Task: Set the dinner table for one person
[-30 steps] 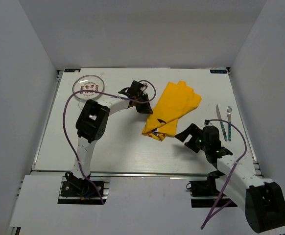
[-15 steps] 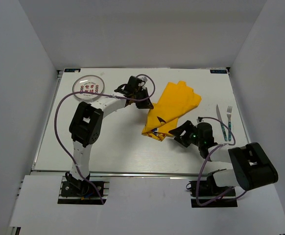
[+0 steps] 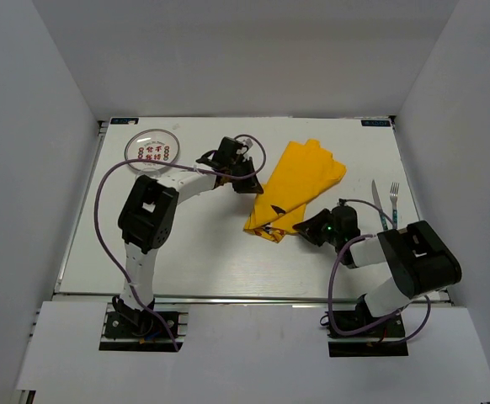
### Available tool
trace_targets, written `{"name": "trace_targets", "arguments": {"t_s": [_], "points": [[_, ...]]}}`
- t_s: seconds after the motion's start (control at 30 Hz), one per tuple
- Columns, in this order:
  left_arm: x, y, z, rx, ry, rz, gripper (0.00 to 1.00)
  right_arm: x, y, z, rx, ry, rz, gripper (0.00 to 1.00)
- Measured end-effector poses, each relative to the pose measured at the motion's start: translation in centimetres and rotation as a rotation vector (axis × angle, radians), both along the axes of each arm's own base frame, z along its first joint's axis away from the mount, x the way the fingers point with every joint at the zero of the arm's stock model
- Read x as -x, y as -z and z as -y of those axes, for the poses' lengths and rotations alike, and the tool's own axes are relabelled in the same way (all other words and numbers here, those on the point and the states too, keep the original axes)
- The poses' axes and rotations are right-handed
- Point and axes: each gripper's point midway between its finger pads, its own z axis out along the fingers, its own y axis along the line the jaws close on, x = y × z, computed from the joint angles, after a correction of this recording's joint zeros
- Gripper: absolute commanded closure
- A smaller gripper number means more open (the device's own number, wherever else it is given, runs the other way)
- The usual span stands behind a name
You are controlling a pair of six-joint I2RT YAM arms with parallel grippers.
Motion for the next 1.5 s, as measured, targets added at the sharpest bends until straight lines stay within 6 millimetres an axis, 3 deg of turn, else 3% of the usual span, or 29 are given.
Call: {"name": "trace_targets", "arguments": {"t_s": [0.23, 0.3, 0.37, 0.43, 0.5, 0.53, 0.63, 0.67, 0.77, 0.83, 0.9, 1.0, 1.1, 1.3, 1.43, 1.5], "points": [[-0.1, -2.1, 0.0, 0.020, -0.002, 0.039, 1.00, -0.3, 0.2, 0.4, 0.053, 0.015, -0.029, 1.00], [-0.3, -3.6, -0.5, 0.008, -0.023, 0.063, 1.00, -0.2, -1.1, 0.9, 0.091, 0.014, -0.004, 1.00], [-1.0, -5.7, -1.3, -0.020, -0.071, 0.097, 1.00, -0.9, -3.8, 1.5, 0.139, 0.019, 0.049, 1.00], [-2.0, -8.6, -2.9, -0.064, -0.170, 0.146, 1.00, -2.1, -9.3, 2.7, 0.203, 0.051, 0.164, 1.00], [-2.5, -13.1, -5.7, -0.100, -0.308, 0.217, 1.00, -2.8, -16.9, 4.3, 0.247, 0.113, 0.328, 1.00], [-2.3, -15.4, -7.3, -0.111, -0.373, 0.254, 1.00, -2.4, -21.4, 5.6, 0.271, 0.158, 0.414, 1.00], [0.3, -24.6, -12.6, -0.073, -0.570, 0.388, 1.00, 0.5, -31.3, 9.1, 0.312, 0.281, 0.585, 1.00], [1.6, -27.5, -14.2, -0.042, -0.622, 0.431, 1.00, 1.6, -33.8, 10.1, 0.322, 0.311, 0.621, 1.00], [6.5, -36.2, -18.3, 0.115, -0.734, 0.566, 1.00, 6.2, -39.7, 12.7, 0.330, 0.374, 0.717, 1.00], [9.9, -39.8, -20.2, 0.216, -0.762, 0.623, 1.00, 8.6, -41.6, 13.7, 0.337, 0.388, 0.744, 1.00], [13.0, -42.0, -21.8, 0.303, -0.777, 0.655, 1.00, 10.3, -42.9, 14.5, 0.350, 0.393, 0.752, 1.00], [15.0, -43.0, -22.7, 0.366, -0.783, 0.653, 1.00, 11.6, -43.8, 15.1, 0.375, 0.394, 0.754, 1.00], [13.7, -41.5, -21.6, 0.324, -0.778, 0.593, 1.00, 10.9, -43.4, 15.1, 0.420, 0.378, 0.726, 1.00], [4.9, -37.2, -16.4, 0.150, -0.741, 0.458, 1.00, 4.5, -41.4, 13.1, 0.545, 0.291, 0.607, 1.00], [-1.4, -35.2, -13.3, 0.081, -0.695, 0.431, 1.00, -1.8, -40.1, 11.3, 0.626, 0.233, 0.531, 1.00], [-3.5, -34.1, -13.0, 0.063, -0.683, 0.435, 1.00, -4.8, -39.3, 10.6, 0.658, 0.211, 0.504, 1.00]]}}
